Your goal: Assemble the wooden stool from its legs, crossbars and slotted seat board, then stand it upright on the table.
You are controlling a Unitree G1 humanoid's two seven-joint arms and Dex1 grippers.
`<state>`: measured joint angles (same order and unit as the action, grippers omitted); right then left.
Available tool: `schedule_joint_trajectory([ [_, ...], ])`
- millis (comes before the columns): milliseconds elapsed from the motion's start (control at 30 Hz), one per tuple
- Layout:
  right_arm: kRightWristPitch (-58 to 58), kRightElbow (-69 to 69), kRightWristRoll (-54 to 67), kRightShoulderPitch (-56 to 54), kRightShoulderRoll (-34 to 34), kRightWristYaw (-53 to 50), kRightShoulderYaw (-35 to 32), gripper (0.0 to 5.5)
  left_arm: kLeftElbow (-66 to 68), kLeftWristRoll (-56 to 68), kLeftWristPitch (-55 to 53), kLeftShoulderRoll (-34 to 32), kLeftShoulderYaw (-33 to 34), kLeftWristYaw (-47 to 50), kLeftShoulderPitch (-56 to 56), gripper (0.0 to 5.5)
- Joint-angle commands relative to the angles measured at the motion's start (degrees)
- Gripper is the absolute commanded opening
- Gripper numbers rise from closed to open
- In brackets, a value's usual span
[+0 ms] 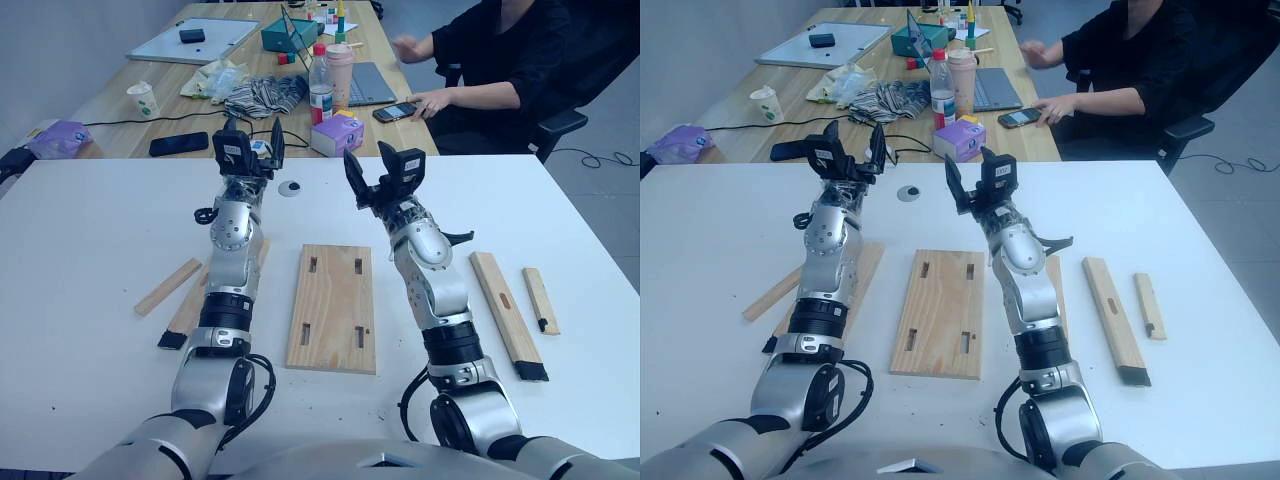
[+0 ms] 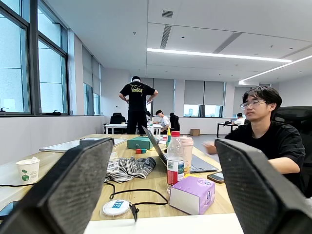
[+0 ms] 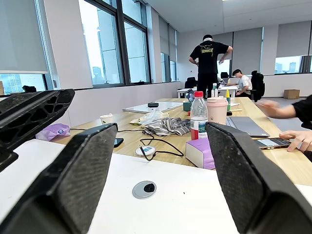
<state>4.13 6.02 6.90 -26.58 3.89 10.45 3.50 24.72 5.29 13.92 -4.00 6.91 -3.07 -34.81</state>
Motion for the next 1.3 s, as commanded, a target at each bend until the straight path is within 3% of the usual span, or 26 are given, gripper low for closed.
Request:
schedule_joint_trajectory([
  [33, 0.3, -0.2, 0.1, 0.7, -1.1, 0.4, -0.5, 3.35, -0.2, -0.3, -0.4, 0.2, -0.3, 0.3, 0.5, 3.79],
  [267, -0.3, -0.4, 0.0, 1.6, -5.9, 0.8, -4.4, 3.35, -1.8, -0.7, -0.8, -0.4, -0.5, 0.0, 2.6, 3.79],
  [467, 2.6, -3.8, -1.1, 6.8, -15.0, 0.9, -10.6, 3.35, -8.3, -1.1, -3.3, -1.9, -1.1, -1.3, 7.9, 3.79],
  [567, 5.8, -4.7, 0.6, 10.4, -22.4, 4.0, -15.5, 3.35, -11.7, 0.6, -6.2, -2.0, -0.3, -1.7, 10.6, 3.79],
  [867, 19.6, -10.6, 2.3, 18.8, -33.2, 8.3, -21.7, 3.35, -18.5, 1.8, -10.3, -3.7, 1.7, -1.3, 16.5, 3.79],
  [1033, 26.2, -10.8, 1.9, 22.2, -33.3, 2.9, -27.3, 3.35, -20.6, 1.6, -11.1, -3.4, 2.0, -0.6, 18.6, 3.79],
  [1300, 37.0, -8.7, 4.4, 27.9, -32.6, 3.7, -27.9, 3.35, -24.1, 1.4, -12.5, -2.9, 2.1, 0.6, 21.9, 3.79],
])
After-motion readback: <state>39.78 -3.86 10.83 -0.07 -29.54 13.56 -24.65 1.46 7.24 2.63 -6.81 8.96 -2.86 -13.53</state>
